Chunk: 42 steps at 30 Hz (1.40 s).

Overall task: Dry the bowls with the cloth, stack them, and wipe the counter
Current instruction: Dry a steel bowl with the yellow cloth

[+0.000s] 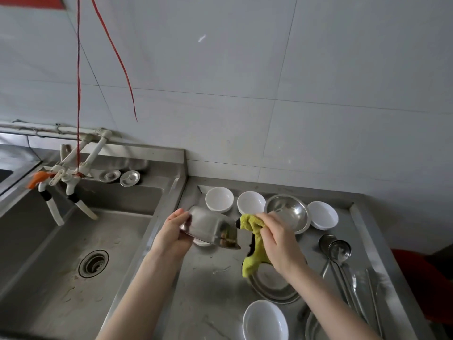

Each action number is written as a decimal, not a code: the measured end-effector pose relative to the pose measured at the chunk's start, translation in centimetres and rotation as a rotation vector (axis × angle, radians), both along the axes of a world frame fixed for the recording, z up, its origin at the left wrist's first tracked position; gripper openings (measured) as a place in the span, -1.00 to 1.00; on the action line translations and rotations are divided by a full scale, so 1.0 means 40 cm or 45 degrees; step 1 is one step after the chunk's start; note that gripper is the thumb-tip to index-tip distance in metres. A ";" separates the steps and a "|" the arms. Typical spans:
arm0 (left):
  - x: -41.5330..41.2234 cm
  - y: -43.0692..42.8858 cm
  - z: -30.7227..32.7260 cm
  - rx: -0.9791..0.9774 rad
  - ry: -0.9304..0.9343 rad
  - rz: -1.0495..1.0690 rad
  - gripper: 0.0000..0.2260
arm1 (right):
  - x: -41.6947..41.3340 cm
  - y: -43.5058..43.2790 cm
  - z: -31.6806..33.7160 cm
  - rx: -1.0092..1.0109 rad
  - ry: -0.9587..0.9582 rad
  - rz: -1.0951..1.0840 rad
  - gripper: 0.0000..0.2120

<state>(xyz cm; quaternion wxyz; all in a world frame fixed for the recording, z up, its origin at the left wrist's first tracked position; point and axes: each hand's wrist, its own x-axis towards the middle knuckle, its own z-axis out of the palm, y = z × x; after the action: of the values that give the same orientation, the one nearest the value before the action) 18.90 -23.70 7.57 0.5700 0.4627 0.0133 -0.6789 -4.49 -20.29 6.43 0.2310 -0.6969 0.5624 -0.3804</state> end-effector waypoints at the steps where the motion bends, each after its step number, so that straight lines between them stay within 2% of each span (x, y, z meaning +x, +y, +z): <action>1: -0.003 0.004 0.010 -0.004 0.024 0.030 -0.83 | 0.001 0.003 0.008 0.022 0.017 0.058 -0.63; 4: -0.004 0.009 0.039 -0.012 0.104 0.046 -0.78 | 0.015 0.013 0.027 0.074 0.182 0.229 -0.59; 6: -0.006 0.010 0.059 -0.001 0.140 0.071 -0.84 | 0.029 0.015 0.025 0.036 0.400 0.227 -0.47; 8: -0.012 0.011 0.071 0.012 0.185 0.104 -0.73 | 0.044 0.012 0.018 -0.090 0.597 0.167 -0.42; 9: -0.013 0.010 0.076 0.018 0.194 0.118 -0.67 | 0.049 0.010 0.014 -0.159 0.640 0.139 -0.46; 11: -0.017 0.009 0.084 0.036 0.197 0.127 -0.66 | 0.056 0.001 0.007 -0.265 0.653 0.098 -0.62; 14: -0.012 0.011 0.082 0.066 0.154 0.050 -0.92 | 0.064 -0.016 0.014 -0.351 0.653 0.037 -0.81; 15: -0.006 0.016 0.076 0.061 0.152 -0.008 -0.96 | 0.066 -0.024 0.018 -0.339 0.640 0.011 -0.84; 17: 0.011 0.033 0.056 0.026 0.046 -0.221 -0.80 | 0.067 -0.043 0.026 -0.261 0.572 -0.042 -0.87; 18: 0.019 0.043 0.046 0.009 -0.082 -0.358 -0.74 | 0.066 -0.054 0.026 -0.196 0.529 -0.057 -0.87; 20: 0.030 0.068 0.033 -0.037 -0.473 -0.589 -0.74 | 0.065 -0.074 0.021 -0.046 0.490 -0.044 -0.85; 24: 0.079 0.101 -0.032 -0.158 -1.631 -0.729 -0.89 | 0.073 -0.095 0.002 0.216 0.454 0.036 -0.86; 26: 0.106 0.118 -0.062 -0.103 -2.023 -0.852 -0.88 | 0.080 -0.097 -0.005 0.293 0.442 0.053 -0.87; 28: 0.127 0.127 -0.091 -0.003 -2.253 -0.915 -0.84 | 0.083 -0.099 -0.008 0.345 0.427 0.054 -0.86; 30: 0.139 0.130 -0.123 -0.136 -2.229 -0.871 -0.83 | 0.081 -0.104 -0.013 0.397 0.417 0.049 -0.84; 33: 0.136 0.141 -0.154 -0.399 -1.909 -0.760 -0.57 | 0.083 -0.112 -0.027 0.477 0.381 0.056 -0.82; 36: 0.133 0.139 -0.192 -0.400 -1.879 -0.655 -0.46 | 0.086 -0.113 -0.047 0.516 0.364 0.072 -0.78; 38: 0.130 0.135 -0.207 -0.367 -1.898 -0.614 -0.48 | 0.087 -0.111 -0.056 0.484 0.360 0.059 -0.75; 42: 0.127 0.124 -0.243 -0.312 -1.794 -0.687 -0.67 | 0.085 -0.109 -0.072 0.323 0.413 0.044 -0.69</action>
<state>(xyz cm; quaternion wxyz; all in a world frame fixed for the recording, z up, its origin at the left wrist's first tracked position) 24.00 -18.74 -2.16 0.3054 0.7070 -0.5425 -0.3357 -1.10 -24.66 3.54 0.2299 -0.7240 0.6234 -0.1854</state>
